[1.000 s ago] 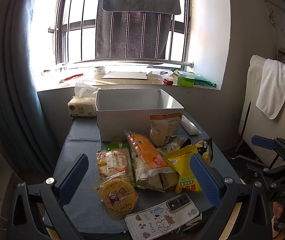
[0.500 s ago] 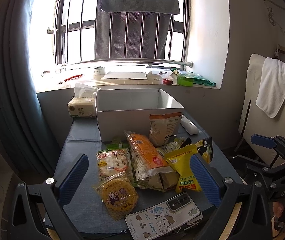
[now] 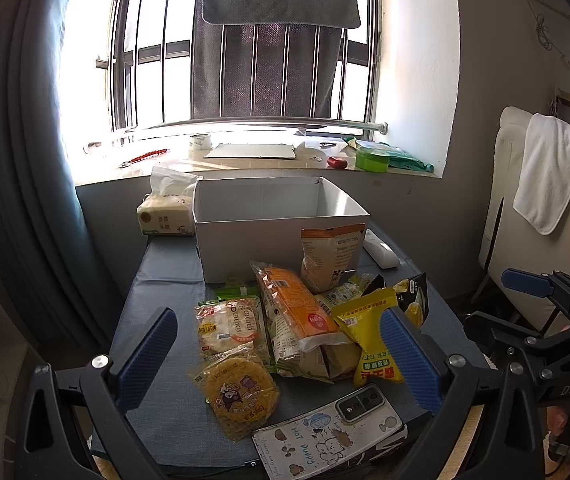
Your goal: Organize snacks
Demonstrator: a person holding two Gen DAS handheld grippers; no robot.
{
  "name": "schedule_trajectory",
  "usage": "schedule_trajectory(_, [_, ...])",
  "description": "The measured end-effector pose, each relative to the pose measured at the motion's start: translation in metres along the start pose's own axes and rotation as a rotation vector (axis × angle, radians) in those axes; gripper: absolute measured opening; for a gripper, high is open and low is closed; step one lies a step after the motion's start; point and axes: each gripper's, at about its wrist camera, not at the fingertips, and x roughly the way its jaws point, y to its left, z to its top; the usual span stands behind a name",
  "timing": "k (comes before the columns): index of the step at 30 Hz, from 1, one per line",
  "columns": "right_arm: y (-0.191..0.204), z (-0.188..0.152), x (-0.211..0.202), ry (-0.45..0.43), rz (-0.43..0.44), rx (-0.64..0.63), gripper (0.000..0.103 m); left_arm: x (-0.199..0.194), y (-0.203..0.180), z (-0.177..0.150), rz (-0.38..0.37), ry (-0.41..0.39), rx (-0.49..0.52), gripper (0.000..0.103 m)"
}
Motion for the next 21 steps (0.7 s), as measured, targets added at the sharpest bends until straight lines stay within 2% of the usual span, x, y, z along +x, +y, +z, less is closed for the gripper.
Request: schedule_trajectory(21, [-0.0010, -0.0021, 0.0059, 0.010, 0.009, 0.006, 0.103, -0.0008, 0.0018, -0.0010, -0.001, -0.001, 0.004, 0.103])
